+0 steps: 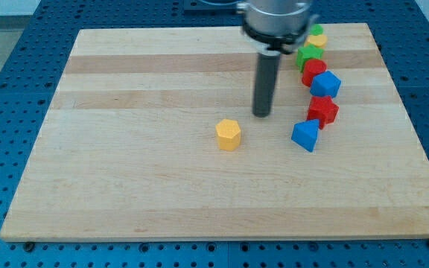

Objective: Move the hexagon below the triangle

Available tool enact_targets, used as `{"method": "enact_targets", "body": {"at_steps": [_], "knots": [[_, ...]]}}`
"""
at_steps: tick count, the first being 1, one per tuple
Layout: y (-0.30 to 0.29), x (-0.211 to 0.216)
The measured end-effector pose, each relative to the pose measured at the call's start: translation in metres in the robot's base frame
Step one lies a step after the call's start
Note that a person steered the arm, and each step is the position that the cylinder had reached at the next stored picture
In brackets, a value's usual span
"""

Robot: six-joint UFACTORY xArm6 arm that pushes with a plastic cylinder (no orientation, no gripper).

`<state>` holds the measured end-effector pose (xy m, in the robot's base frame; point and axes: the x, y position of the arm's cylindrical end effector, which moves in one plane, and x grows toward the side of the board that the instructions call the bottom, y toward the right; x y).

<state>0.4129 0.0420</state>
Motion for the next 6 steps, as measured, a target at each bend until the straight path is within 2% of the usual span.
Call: {"method": "enact_targets", "body": {"at_steps": [1,2,3,6], "knots": [[-0.052,-0.007],[-0.076,0.029],[-0.070,0.052],[0.071,0.078]]}}
